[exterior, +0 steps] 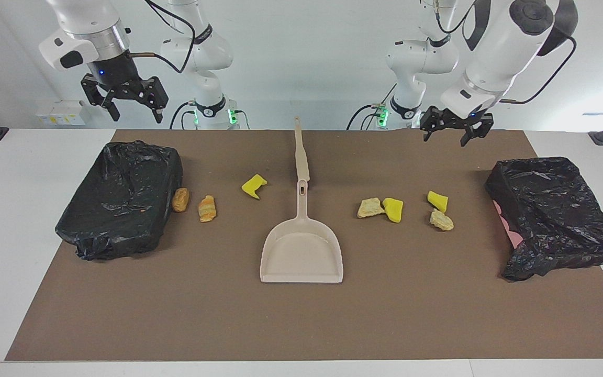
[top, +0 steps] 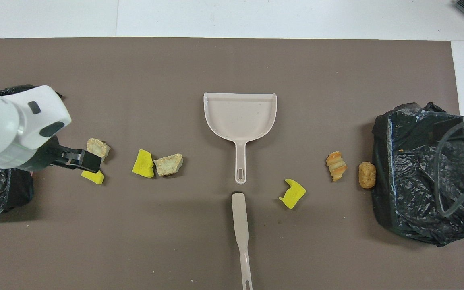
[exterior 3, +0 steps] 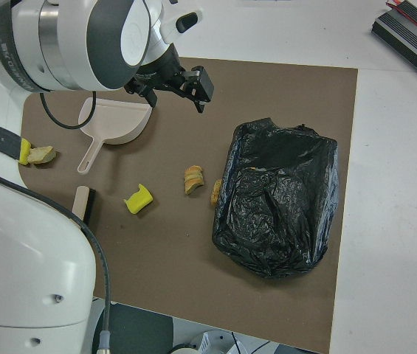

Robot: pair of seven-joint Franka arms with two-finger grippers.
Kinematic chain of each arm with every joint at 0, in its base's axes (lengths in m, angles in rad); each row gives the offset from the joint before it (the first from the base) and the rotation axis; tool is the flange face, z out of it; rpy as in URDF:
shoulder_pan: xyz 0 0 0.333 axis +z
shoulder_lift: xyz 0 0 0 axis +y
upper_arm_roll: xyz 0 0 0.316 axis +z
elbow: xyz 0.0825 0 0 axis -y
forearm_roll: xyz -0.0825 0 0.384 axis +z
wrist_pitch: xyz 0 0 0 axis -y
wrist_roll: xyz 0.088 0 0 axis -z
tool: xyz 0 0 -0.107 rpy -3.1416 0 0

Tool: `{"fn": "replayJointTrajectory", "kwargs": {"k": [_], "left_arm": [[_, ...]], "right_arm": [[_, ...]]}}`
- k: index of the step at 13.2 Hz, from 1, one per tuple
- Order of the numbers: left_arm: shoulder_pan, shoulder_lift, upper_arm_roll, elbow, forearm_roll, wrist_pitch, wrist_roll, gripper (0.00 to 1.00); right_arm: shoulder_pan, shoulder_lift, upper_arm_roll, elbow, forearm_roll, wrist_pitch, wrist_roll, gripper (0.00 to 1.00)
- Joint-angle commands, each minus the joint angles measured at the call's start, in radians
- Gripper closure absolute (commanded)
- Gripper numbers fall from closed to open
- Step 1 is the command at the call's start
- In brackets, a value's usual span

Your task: Sweep and dump trash in bin

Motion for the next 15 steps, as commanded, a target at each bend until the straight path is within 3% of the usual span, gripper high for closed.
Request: {"fn": "replayJointTrajectory", "kwargs": {"k": [1, 4, 11, 15], "left_arm": [[-0.086, -0.054, 0.017, -0.109, -0.047, 0.088, -0.018, 0.00], [-0.201, -0.062, 0.018, -0.174, -0.049, 0.157, -0.037, 0.00], [-0.474, -0.040, 0.018, -0.332, -0.049, 0.351, -0.305, 0.00], [-0.652, -0.001, 0.018, -0.462, -0.049, 0.574, -0.511, 0.00]], "right_arm": [[-0.013, -0.016, 0.009, -0.014, 0.004, -0.025, -0.021, 0.00], [-0.013, -0.016, 0.010, -0.012, 0.004, -0.020, -0.020, 0.00], [-0.011, -0.019, 0.011, -0.015, 0.006, -0.029, -0.027, 0.00], [-0.013, -0.048, 0.008, -0.064, 0.006, -0.019, -0.021, 0.00]]}}
